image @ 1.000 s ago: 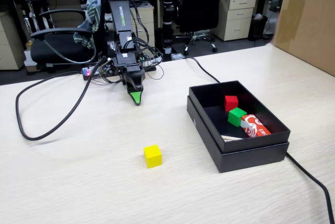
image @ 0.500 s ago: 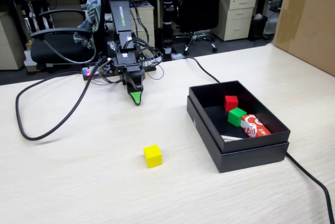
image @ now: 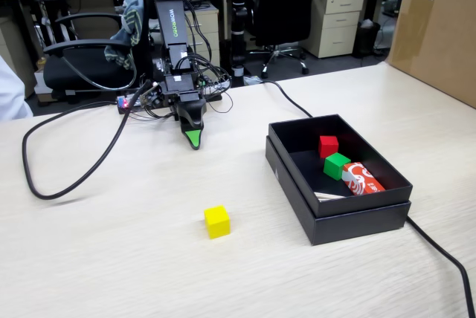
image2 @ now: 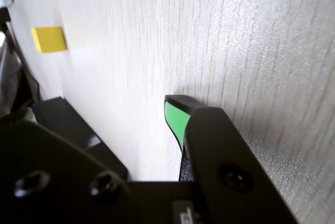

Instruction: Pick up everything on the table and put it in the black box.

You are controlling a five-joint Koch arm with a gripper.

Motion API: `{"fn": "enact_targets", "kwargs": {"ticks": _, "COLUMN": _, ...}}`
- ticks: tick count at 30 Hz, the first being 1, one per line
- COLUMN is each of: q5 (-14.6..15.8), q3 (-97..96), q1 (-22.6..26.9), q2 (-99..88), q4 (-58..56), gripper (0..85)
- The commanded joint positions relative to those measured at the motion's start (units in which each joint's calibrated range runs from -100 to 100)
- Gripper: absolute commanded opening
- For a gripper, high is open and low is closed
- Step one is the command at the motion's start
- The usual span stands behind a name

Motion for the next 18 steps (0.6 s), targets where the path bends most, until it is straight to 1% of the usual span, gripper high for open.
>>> {"fn": "enact_targets", "kwargs": {"ticks": 1, "q5": 0.2, "q3": 4.4, "q1": -0.3, "q2": 0.6, "q4": -8.2, "gripper": 48.5}}
{"fn": "enact_targets", "kwargs": {"ticks": 9, "q5": 0.5, "q3": 24.5, "q1": -1.2, "q2": 3.1, "q4": -30.8, "gripper": 48.3}}
{"fn": "enact_targets", "kwargs": {"ticks": 11, "q5": 0.5, "q3": 33.5, "q1": -1.4, "q2": 7.0, "q4": -36.6, "gripper": 47.9}}
{"fn": "enact_targets", "kwargs": {"ticks": 15, "q5": 0.5, "q3": 45.3, "q1": -1.4, "q2": 14.7, "q4": -42.9, "gripper": 47.7}}
{"fn": "enact_targets", "kwargs": {"ticks": 16, "q5": 0.5, "q3": 51.8, "q1": -1.3, "q2": 19.4, "q4": -46.4, "gripper": 47.7}}
{"fn": "enact_targets", "kwargs": {"ticks": 18, "q5": 0.5, "q3": 58.1, "q1": -1.4, "q2": 24.7, "q4": -49.1, "gripper": 47.7}}
